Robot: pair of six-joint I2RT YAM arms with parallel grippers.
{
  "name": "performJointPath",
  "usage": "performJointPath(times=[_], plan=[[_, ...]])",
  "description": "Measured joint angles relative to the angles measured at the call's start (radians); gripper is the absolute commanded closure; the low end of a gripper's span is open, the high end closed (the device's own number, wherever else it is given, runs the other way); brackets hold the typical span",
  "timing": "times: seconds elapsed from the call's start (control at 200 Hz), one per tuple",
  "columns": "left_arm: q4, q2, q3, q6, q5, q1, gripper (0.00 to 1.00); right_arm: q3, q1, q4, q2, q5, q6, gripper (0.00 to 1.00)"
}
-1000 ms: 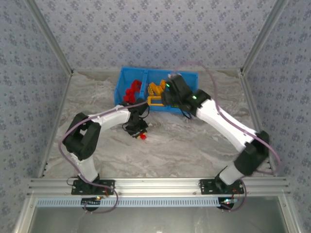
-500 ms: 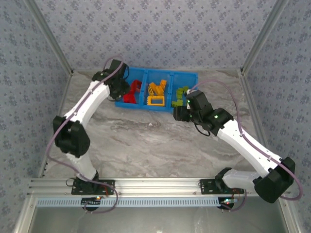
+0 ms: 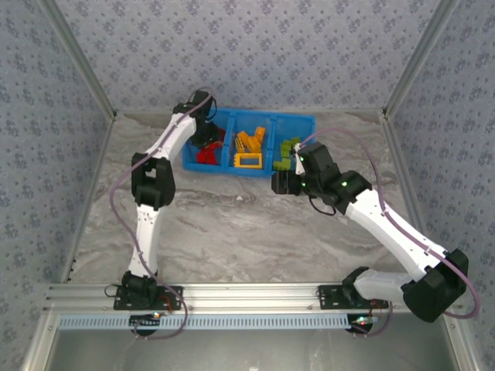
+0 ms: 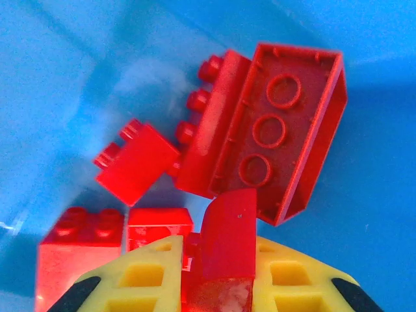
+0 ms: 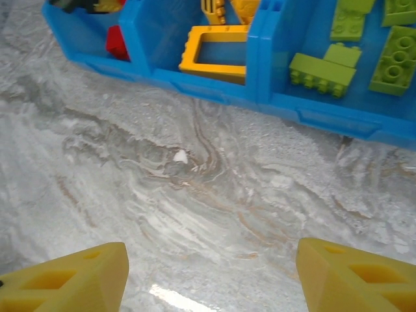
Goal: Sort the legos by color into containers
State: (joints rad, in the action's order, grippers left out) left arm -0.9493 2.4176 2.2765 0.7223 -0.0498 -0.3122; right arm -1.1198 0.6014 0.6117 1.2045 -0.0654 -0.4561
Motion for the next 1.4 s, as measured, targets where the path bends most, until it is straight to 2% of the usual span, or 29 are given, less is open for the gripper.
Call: performJointPath(times=[0.27, 0.44, 0.59, 0.77, 0.884, 0.939, 0.984, 0.994, 0.999, 1.004, 1.024, 1.074, 1.264, 1.399], plan=[[-0.026, 0.006, 0.01, 0.003, -0.071, 0.0, 0.79, 0.008, -0.003, -0.064, 0.0, -0.076, 0.0, 0.26], [-0.045, 0.006, 0.006, 0.007, -0.083, 0.0, 0.62, 0.008, -0.004, -0.07, 0.002, -0.082, 0.0, 0.25], [-0.063, 0.006, 0.0, 0.001, -0.087, 0.003, 0.54, 0.008, -0.004, -0.07, 0.013, -0.082, 0.0, 0.26], [-0.08, 0.0, 0.0, 0.003, -0.085, 0.005, 0.51, 0.008, -0.005, -0.069, 0.017, -0.079, 0.001, 0.26], [-0.1, -0.031, -0.001, 0.002, -0.071, 0.005, 0.4, 0.007, -0.005, -0.069, 0.012, -0.051, 0.013, 0.24], [-0.108, -0.063, -0.001, 0.004, -0.056, 0.005, 0.35, 0.008, -0.005, -0.069, -0.003, -0.019, 0.024, 0.21], [-0.111, -0.101, -0.005, 0.001, -0.039, 0.004, 0.29, 0.008, -0.005, -0.067, -0.024, 0.016, 0.031, 0.17], [-0.11, -0.114, -0.008, -0.004, -0.035, 0.005, 0.21, 0.008, -0.005, -0.067, -0.028, 0.023, 0.03, 0.15], [-0.109, -0.122, -0.011, -0.003, -0.035, 0.004, 0.11, 0.008, -0.006, -0.067, -0.033, 0.029, 0.031, 0.15], [-0.108, -0.125, -0.013, -0.002, -0.034, 0.004, 0.07, 0.008, -0.006, -0.067, -0.035, 0.032, 0.033, 0.14], [-0.103, -0.154, -0.024, -0.01, -0.027, 0.004, 0.02, 0.009, -0.008, -0.066, -0.049, 0.054, 0.033, 0.1], [-0.087, -0.236, -0.075, -0.013, -0.008, 0.004, 0.02, 0.008, -0.018, -0.053, -0.082, 0.096, 0.039, 0.0], [0.02, -0.657, -0.379, -0.048, 0.044, 0.004, 0.02, -0.033, -0.159, 0.052, -0.166, 0.193, 0.039, 0.0], [0.086, -0.948, -0.65, -0.064, 0.119, 0.002, 0.02, -0.037, -0.17, 0.128, -0.229, 0.296, 0.036, 0.0]])
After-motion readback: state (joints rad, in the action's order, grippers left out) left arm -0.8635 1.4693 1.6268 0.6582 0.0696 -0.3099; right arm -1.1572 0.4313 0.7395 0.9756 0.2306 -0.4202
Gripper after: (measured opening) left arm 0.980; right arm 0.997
